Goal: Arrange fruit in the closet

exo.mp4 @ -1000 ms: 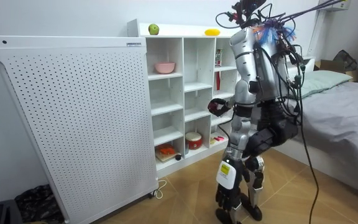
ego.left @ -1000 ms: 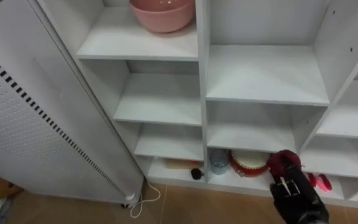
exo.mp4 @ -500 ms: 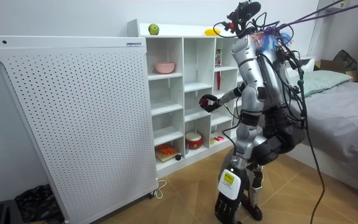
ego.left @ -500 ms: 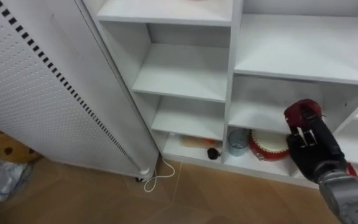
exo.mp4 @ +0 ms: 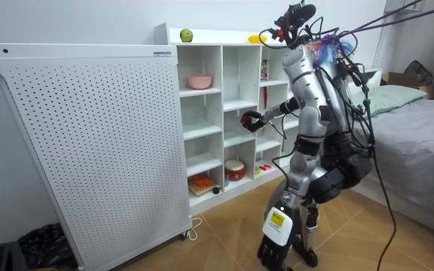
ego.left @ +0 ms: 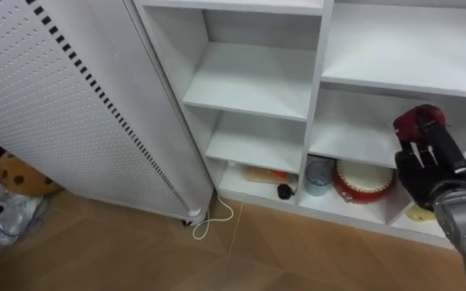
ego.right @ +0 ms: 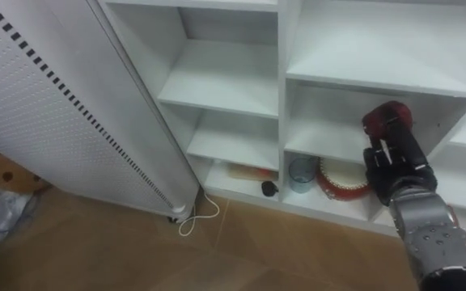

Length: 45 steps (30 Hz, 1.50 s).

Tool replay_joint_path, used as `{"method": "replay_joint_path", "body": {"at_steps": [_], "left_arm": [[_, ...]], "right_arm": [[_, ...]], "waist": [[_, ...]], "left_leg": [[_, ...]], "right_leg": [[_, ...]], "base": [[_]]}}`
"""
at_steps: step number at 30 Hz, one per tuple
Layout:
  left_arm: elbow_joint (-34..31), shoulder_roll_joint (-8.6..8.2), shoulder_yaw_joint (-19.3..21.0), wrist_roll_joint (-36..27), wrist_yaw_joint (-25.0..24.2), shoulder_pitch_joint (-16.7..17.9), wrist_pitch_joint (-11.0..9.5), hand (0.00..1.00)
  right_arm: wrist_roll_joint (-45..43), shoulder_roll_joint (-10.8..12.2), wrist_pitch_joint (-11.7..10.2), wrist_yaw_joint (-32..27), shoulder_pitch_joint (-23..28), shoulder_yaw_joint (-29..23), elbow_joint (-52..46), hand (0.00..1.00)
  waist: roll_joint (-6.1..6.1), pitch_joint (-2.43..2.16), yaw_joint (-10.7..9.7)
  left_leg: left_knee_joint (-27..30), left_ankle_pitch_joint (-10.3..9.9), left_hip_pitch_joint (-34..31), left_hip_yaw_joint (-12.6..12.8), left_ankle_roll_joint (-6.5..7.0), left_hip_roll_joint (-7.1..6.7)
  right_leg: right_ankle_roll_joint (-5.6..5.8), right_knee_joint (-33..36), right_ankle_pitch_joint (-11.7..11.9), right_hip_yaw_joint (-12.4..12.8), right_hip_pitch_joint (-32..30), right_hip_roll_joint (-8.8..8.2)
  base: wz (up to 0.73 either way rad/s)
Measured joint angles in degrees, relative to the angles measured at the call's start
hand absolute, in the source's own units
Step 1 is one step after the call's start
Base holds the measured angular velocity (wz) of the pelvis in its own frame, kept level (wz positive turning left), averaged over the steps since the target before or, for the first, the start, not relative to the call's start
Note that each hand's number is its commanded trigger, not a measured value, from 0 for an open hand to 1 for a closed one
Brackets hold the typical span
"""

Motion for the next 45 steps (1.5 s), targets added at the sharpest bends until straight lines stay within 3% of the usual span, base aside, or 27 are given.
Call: {"method": "replay_joint_path", "body": {"at_steps": [11,27,30,35,45], "left_arm": [[-2.1,0.21,0.0,0.9,1.2,2.5,0.0,0.00],[-5.1,0.27,-0.9,1.7,1.6,4.0,0.4,0.00],[-5.9,0.34,-1.6,1.7,1.6,4.1,0.6,0.00],[-6.1,0.35,-1.5,1.7,1.5,4.3,0.7,0.00],[-5.7,0.94,-1.4,2.2,-2.0,4.5,1.3,0.00]], "right_arm": [[-1.5,-2.1,-0.5,-7.7,-2.2,-1.9,-2.4,0.00],[-2.1,-2.4,-0.5,-8.4,-2.5,-1.8,-2.4,0.00],[-2.1,-2.4,-0.4,-7.4,-2.4,-1.8,-2.1,0.00],[-2.1,-2.4,-0.3,-5.6,-2.0,-1.7,-2.0,0.00],[-1.5,-3.3,1.0,5.1,4.8,-1.6,2.2,0.00]], "waist": [[0.12,-0.12,0.5],[0.37,-0.27,0.5],[0.89,-0.60,0.6],[1.11,-0.73,0.7],[0.97,-0.47,0.7]], "left_leg": [[1.3,-0.5,0.0,0.3,0.63,-0.22],[2.1,-0.7,0.0,0.4,0.95,-0.12],[2.1,-0.7,0.0,0.4,0.97,-0.13],[2.0,-0.7,0.3,0.5,0.96,0.02],[-1.2,-0.8,7.5,0.7,0.89,-0.05]], "right_leg": [[0.19,1.8,-0.4,0.0,-0.1,-0.78],[0.44,1.9,-0.2,-0.1,0.1,-0.86],[0.47,1.9,-0.3,-0.1,0.1,-0.84],[0.43,1.9,-0.3,0.1,0.4,-0.67],[0.83,-1.2,-0.3,0.1,7.3,-0.25]], "base": [[0.01],[0.00],[0.00],[0.00],[-0.01]]}}
